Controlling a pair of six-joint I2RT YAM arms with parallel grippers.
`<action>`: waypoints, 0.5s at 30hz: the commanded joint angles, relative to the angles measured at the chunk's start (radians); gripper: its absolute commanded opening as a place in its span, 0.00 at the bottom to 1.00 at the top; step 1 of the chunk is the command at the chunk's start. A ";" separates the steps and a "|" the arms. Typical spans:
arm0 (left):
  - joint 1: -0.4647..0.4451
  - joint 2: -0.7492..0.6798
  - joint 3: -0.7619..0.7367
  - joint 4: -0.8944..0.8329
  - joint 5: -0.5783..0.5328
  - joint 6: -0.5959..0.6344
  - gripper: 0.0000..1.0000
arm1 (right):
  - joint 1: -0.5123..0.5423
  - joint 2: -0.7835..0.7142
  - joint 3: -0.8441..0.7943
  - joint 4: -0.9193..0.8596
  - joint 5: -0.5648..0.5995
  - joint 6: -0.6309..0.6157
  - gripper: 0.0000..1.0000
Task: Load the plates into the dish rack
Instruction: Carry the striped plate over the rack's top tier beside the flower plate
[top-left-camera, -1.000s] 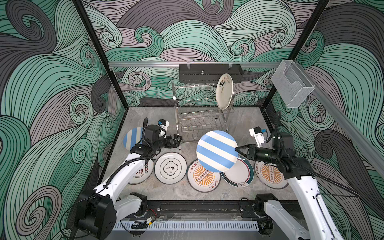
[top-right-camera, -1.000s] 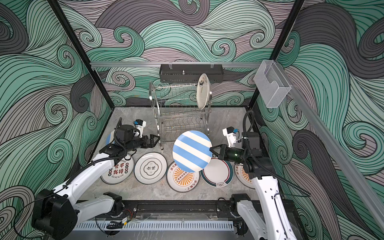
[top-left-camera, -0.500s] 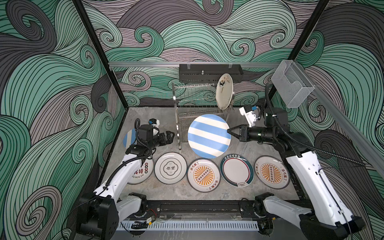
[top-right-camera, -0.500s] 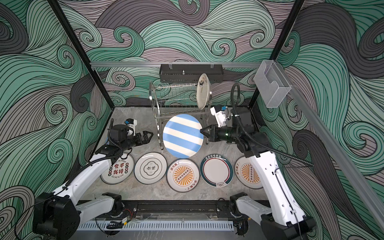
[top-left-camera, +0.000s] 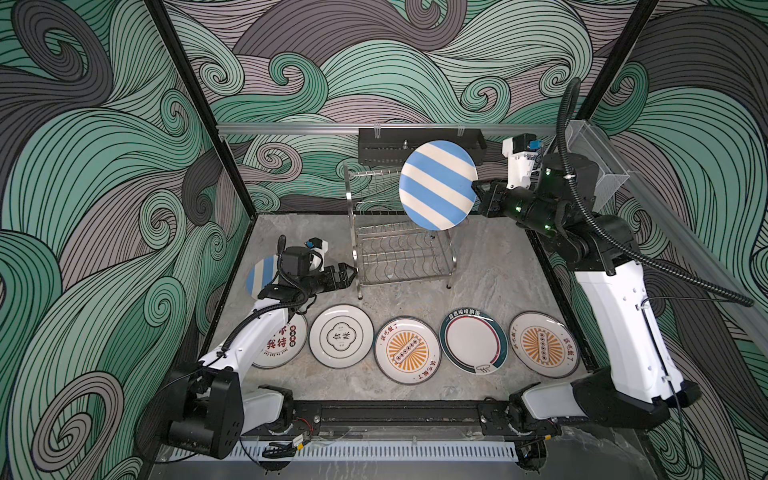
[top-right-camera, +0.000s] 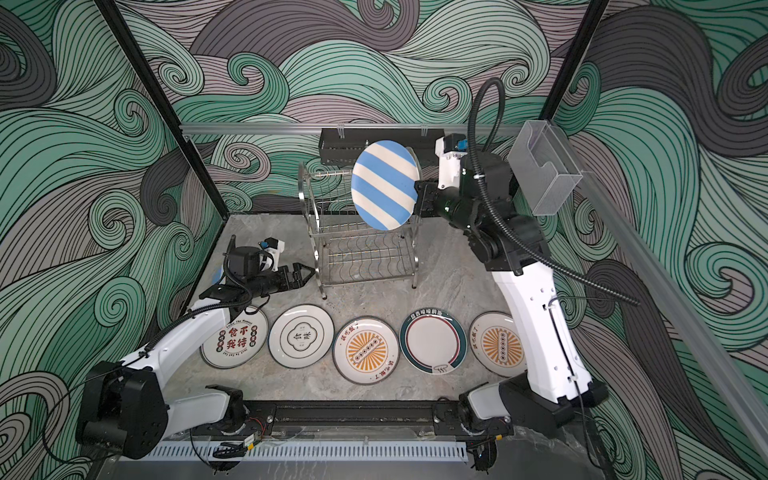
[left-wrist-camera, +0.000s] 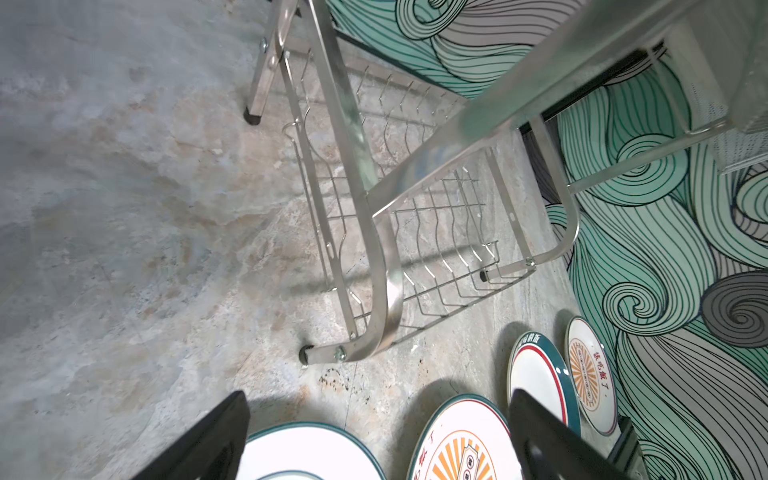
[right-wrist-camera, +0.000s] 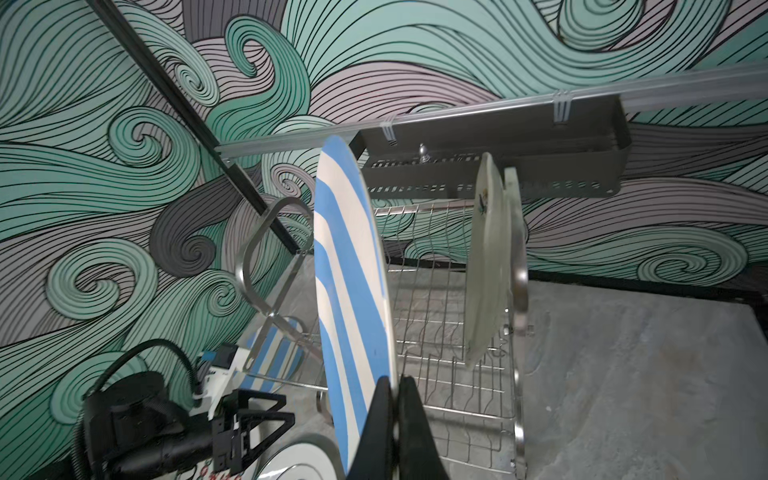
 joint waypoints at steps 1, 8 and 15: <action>-0.008 -0.010 -0.016 0.100 0.055 0.014 0.99 | 0.047 0.038 0.058 0.088 0.227 -0.071 0.00; -0.011 -0.023 -0.016 0.074 0.058 0.032 0.99 | 0.203 0.135 0.168 0.120 0.599 -0.257 0.00; -0.020 -0.030 -0.030 0.078 0.055 0.040 0.99 | 0.269 0.197 0.176 0.152 0.795 -0.334 0.00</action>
